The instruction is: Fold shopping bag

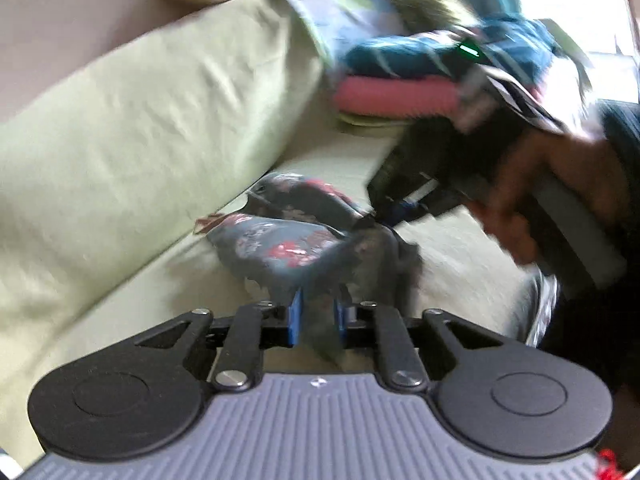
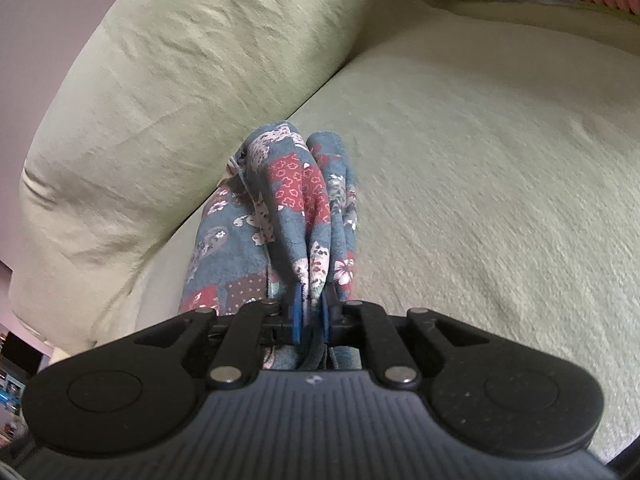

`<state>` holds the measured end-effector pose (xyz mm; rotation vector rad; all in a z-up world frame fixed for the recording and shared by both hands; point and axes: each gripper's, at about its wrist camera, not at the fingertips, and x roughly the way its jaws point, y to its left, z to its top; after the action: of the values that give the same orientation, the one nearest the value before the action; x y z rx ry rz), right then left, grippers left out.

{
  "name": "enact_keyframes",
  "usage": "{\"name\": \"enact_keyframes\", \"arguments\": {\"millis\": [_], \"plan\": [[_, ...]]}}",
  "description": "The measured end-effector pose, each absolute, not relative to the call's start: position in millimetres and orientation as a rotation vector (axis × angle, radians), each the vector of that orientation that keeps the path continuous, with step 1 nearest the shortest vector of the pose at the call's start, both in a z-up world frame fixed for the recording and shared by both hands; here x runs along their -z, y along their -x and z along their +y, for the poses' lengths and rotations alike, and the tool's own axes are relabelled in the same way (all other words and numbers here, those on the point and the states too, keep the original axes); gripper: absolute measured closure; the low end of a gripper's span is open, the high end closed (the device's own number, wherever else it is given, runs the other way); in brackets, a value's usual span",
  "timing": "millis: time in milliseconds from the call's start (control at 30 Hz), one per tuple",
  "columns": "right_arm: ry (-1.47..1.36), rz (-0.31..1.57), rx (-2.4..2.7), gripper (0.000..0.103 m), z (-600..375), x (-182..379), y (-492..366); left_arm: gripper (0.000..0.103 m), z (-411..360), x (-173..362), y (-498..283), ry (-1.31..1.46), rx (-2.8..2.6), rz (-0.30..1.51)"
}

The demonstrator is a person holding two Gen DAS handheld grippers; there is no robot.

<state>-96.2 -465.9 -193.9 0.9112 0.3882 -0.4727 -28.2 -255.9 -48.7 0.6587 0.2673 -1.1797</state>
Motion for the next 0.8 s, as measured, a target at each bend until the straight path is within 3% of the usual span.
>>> {"name": "enact_keyframes", "arguments": {"millis": [133,167,233,400,533,700,767,800], "plan": [[-0.771,0.451,0.492,0.085,-459,183,92,0.097,-277,75,28,-0.75,1.218,0.319],[-0.717,0.481,0.503,0.065,-456,179,89,0.102,-281,85,31,-0.796,1.218,0.307],[-0.579,0.548,0.563,0.049,-450,171,84,0.103,-286,101,39,-0.877,1.207,0.255],[-0.3,0.447,0.584,0.059,-428,132,79,0.103,-294,110,49,-0.951,1.207,0.19],[-0.156,0.46,0.405,0.09,-423,120,44,0.103,-296,111,52,-0.981,1.221,0.164],[-0.017,0.605,0.362,0.091,-451,144,-7,0.103,-292,110,49,-0.972,1.235,0.164],[0.012,0.665,0.403,0.103,-470,154,-15,0.103,-291,112,47,-0.971,1.239,0.159],[-0.017,0.658,0.406,0.103,-477,160,-10,0.103,-291,112,46,-0.974,1.242,0.155]]}}
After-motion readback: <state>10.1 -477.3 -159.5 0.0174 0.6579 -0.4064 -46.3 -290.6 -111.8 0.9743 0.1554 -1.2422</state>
